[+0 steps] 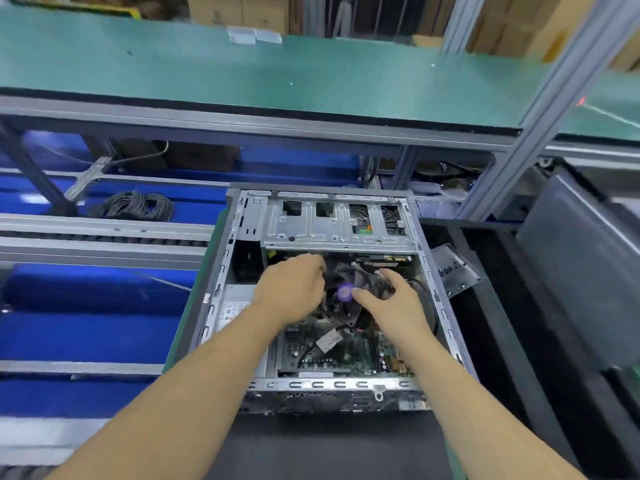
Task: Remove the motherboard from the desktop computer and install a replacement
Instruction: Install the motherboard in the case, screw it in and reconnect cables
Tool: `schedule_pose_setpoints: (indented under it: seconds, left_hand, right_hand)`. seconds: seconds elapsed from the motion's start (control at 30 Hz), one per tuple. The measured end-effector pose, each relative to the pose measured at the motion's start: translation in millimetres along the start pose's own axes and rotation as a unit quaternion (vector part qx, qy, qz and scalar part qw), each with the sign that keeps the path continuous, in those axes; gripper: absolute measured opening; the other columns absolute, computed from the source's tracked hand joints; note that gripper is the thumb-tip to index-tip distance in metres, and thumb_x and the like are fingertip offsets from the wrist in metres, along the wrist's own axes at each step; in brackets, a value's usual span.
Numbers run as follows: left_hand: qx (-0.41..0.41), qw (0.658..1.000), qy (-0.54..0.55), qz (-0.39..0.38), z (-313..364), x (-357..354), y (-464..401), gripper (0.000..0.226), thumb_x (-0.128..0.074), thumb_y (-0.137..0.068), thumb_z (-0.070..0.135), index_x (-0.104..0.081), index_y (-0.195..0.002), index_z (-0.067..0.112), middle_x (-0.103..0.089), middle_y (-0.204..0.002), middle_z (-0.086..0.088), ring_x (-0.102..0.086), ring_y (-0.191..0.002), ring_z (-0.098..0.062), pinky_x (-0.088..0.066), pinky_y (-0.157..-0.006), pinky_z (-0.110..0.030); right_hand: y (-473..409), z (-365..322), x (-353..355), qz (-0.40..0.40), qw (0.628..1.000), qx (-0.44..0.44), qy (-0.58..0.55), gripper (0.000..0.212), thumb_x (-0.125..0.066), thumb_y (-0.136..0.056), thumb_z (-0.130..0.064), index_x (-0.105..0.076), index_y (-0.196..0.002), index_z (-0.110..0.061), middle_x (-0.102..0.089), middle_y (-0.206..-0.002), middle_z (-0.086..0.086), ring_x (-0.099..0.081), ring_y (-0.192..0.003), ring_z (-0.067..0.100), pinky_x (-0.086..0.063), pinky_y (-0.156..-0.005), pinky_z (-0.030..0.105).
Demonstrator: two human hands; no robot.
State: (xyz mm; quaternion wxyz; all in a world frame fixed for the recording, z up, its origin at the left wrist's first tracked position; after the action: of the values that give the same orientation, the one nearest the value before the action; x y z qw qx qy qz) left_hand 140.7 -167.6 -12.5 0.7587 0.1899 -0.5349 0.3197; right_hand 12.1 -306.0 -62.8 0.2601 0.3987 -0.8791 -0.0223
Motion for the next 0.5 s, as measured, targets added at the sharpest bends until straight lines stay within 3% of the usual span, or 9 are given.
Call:
schedule_pose_setpoints:
  seconds: [0.1,0.2,0.27,0.37,0.5]
  left_hand:
    - [-0.071,0.976,-0.179,-0.103,23,-27,19,0.014,-0.045,-0.094,0.025,-0.046,-0.08,0.021,-0.068,-0.098,-0.005,-0.063,-0.094,-0.029,-0.038,-0.079,-0.037]
    - [-0.063,0.957,-0.212,-0.185,24,-52,44,0.024,-0.048,-0.093,0.023,-0.043,-0.07,0.019,-0.058,-0.076,-0.001,-0.061,-0.083,-0.028,-0.039,-0.078,-0.036]
    - [-0.033,0.964,-0.164,-0.209,21,-62,49,0.03,-0.051,-0.093,0.023,-0.041,-0.065,0.017,-0.047,-0.065,0.001,-0.056,-0.071,-0.026,-0.04,-0.067,-0.033]
    - [0.025,0.957,0.01,-0.287,19,-75,51,0.031,-0.053,-0.097,0.023,-0.043,-0.069,0.014,-0.046,-0.068,-0.003,-0.045,-0.066,-0.022,-0.035,-0.059,-0.031]
    - [0.03,0.968,0.067,-0.241,20,-69,46,0.017,-0.052,-0.102,0.026,-0.061,-0.095,0.014,-0.063,-0.095,-0.005,-0.059,-0.089,-0.024,-0.045,-0.075,-0.032]
  right_hand:
    - [4,15,7,0.024,0.997,-0.046,-0.053,0.07,-0.081,-0.068,-0.053,-0.052,-0.129,-0.036,-0.057,-0.12,-0.01,-0.058,-0.107,0.016,-0.052,-0.087,0.04]
    - [3,34,-1,0.01,0.976,-0.134,-0.169,0.06,-0.085,-0.068,-0.041,-0.051,-0.116,-0.029,-0.067,-0.113,0.008,-0.07,-0.094,0.032,-0.061,-0.076,0.051]
    - [2,40,-6,-0.004,0.964,-0.165,-0.209,0.056,-0.085,-0.072,-0.034,-0.048,-0.113,-0.025,-0.066,-0.113,0.014,-0.071,-0.09,0.038,-0.061,-0.072,0.053]
    - [0,46,-14,-0.025,0.945,-0.196,-0.26,0.057,-0.085,-0.075,-0.026,-0.047,-0.116,-0.02,-0.065,-0.115,0.019,-0.071,-0.088,0.042,-0.059,-0.072,0.058]
    - [2,51,-28,-0.068,0.916,-0.254,-0.303,0.052,-0.08,-0.08,-0.021,-0.057,-0.125,-0.009,-0.07,-0.109,0.022,-0.07,-0.091,0.044,-0.057,-0.077,0.06]
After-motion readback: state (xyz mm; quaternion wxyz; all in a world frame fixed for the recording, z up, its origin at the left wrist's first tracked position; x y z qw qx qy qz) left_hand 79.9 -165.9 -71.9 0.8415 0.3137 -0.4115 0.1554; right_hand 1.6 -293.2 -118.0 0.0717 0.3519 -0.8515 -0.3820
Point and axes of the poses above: each hand's wrist, its own y-axis away from the middle knuckle, its own x-axis out of the back of the hand, z = x × y, the point moved 10 cm from there along -y, towards the middle knuckle
